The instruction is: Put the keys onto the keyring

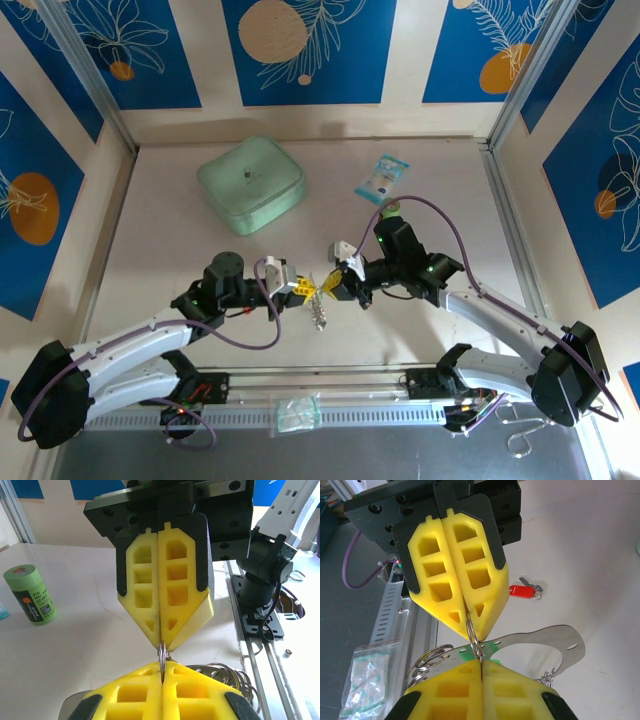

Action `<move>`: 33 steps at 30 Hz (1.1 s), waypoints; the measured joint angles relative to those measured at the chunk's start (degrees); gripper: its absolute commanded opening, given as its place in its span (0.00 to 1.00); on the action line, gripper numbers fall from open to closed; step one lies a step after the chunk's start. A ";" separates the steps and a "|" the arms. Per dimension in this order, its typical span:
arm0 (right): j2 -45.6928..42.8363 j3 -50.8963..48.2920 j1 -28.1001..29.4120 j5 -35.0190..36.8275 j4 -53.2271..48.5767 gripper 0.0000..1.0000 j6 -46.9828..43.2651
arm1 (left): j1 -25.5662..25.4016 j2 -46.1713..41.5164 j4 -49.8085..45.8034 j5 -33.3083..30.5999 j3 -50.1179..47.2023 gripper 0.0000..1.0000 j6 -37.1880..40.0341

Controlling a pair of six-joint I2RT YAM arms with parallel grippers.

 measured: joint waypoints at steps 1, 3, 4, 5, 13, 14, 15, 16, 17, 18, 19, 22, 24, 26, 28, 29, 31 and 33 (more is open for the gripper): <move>0.00 0.00 -0.13 -0.26 0.02 0.00 0.00 | 0.00 0.00 0.09 0.00 0.00 0.00 0.00; 0.00 0.00 -0.33 -0.70 0.11 0.00 0.02 | 0.00 0.00 0.35 0.00 0.00 0.00 0.00; 0.04 0.00 -0.39 -0.94 0.17 0.00 0.02 | 0.00 0.00 0.59 0.04 0.00 0.00 0.02; 0.17 0.00 -0.48 -1.18 0.26 0.00 0.04 | 0.00 0.00 0.81 0.09 0.00 0.00 0.04; 3.32 0.00 -0.63 -3.08 1.11 0.00 0.44 | 0.00 0.00 1.14 0.17 0.00 0.00 0.04; 3.26 0.00 -0.68 -3.08 1.11 0.04 0.44 | 0.00 0.00 1.18 0.17 -0.02 0.00 0.04; 3.15 0.00 -0.79 -3.08 1.14 0.09 0.48 | 0.00 0.00 1.27 0.17 -0.02 0.00 0.04; 2.95 0.00 -0.96 -3.06 1.18 0.14 0.70 | 0.00 0.00 1.42 0.15 -0.02 0.00 0.04; 2.62 -0.09 -1.05 -3.04 1.33 0.18 0.96 | 0.00 0.00 1.57 0.17 -0.02 0.00 0.04; 2.08 -0.28 -1.14 -2.89 1.68 0.22 1.27 | 0.00 0.00 1.88 0.24 -0.02 0.00 0.02; 1.31 -0.59 -1.27 -2.78 2.12 0.26 1.44 | 0.00 -0.02 2.25 0.31 -0.02 0.00 0.02; -0.87 -1.36 -1.38 -2.56 2.91 0.32 1.70 | 0.00 -0.02 2.86 0.42 -0.07 0.00 0.02; -1.38 -1.51 -1.38 -2.40 3.10 0.33 1.88 | 0.00 -0.02 3.21 0.42 -0.20 0.00 0.00; -1.36 -1.86 -1.18 -2.05 3.54 0.34 2.01 | 0.00 -0.02 3.74 0.39 -0.35 0.00 -0.02; -1.40 -2.95 -0.61 -0.96 4.37 0.34 2.60 | 0.00 -0.02 4.52 0.39 -0.48 0.00 -0.28; -1.57 -3.72 -0.17 -0.20 4.90 0.34 2.93 | 0.00 -0.02 4.85 0.39 -0.61 0.00 -0.44; -2.14 -5.44 0.70 1.51 5.86 0.34 3.48 | 0.00 -0.02 5.66 0.37 -0.87 0.00 -0.70; -2.75 -7.04 1.27 3.10 7.32 0.35 4.22 | 0.00 -0.07 6.08 0.37 -1.14 0.00 -1.09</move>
